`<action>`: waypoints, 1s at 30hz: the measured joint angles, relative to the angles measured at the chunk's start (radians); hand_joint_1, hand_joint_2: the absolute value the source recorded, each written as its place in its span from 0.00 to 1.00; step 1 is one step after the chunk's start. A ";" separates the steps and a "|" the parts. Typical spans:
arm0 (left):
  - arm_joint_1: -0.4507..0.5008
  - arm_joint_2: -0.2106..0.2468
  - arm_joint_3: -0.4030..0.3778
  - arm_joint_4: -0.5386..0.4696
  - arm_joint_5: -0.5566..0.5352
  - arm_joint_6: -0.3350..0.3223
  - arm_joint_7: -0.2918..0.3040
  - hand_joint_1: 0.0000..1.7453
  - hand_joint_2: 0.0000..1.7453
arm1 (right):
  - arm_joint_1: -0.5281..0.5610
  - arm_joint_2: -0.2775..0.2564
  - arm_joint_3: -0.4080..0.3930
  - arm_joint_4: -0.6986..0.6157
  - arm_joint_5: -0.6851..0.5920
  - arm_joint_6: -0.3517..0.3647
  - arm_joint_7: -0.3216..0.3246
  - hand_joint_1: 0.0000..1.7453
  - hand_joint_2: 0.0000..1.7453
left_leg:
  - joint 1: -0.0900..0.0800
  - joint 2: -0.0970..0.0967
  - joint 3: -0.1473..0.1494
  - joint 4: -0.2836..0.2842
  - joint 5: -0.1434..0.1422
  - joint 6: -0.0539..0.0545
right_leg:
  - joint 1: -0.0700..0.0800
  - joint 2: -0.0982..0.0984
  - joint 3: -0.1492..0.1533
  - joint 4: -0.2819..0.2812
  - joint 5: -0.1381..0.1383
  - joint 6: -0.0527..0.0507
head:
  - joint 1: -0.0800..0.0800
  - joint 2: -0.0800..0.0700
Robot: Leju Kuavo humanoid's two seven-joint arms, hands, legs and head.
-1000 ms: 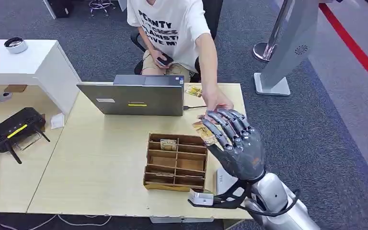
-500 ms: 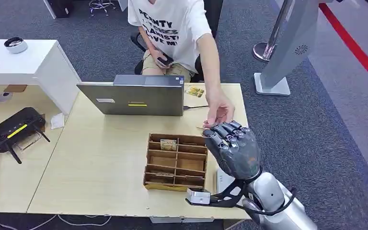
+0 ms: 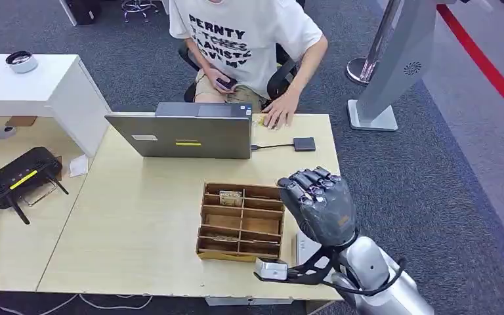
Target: Pass the card to the sensor for recognition and then transmit it.
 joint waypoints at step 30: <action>0.003 -0.002 0.031 0.000 0.020 0.004 -0.001 0.00 0.00 | 0.225 0.011 -0.122 -0.148 -1.409 0.647 -0.260 1.00 1.00 | 0.000 0.000 -0.001 0.000 -0.001 0.000 | 0.000 0.000 -0.001 0.000 -0.001 0.001 | 0.000 0.000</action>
